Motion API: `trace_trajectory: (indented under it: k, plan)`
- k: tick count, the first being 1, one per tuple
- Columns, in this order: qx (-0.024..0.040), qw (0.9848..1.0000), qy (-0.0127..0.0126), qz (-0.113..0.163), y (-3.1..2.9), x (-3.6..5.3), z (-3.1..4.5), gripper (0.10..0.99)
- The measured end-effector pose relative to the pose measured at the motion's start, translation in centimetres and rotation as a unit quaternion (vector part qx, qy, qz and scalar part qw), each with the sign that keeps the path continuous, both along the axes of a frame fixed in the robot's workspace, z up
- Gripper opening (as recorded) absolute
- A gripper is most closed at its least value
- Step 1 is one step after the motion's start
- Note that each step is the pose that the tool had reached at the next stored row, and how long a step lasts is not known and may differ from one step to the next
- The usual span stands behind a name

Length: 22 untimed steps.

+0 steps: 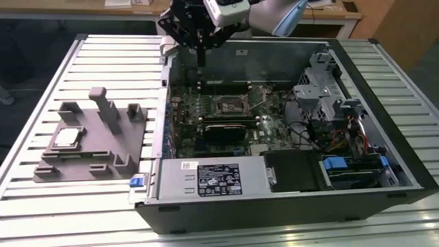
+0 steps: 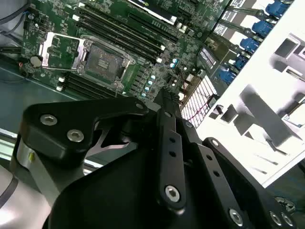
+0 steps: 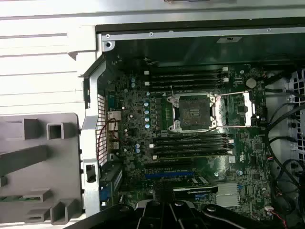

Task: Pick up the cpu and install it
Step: 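Reach for the cpu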

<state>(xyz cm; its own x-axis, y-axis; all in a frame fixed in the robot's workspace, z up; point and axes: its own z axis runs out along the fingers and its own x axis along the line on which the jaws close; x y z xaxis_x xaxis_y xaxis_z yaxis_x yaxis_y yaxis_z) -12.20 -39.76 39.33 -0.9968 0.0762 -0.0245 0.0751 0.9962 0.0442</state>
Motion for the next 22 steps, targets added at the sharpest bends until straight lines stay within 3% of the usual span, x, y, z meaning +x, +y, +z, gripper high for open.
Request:
trace_trajectory:
  k: [9,22]
  plan:
    - [0.0000,1.0000,0.0000,0.000,0.01,-0.19,0.00,0.106]
    - [0.0001,1.0000,0.0000,0.000,0.02,-1.41,-0.01,0.106]
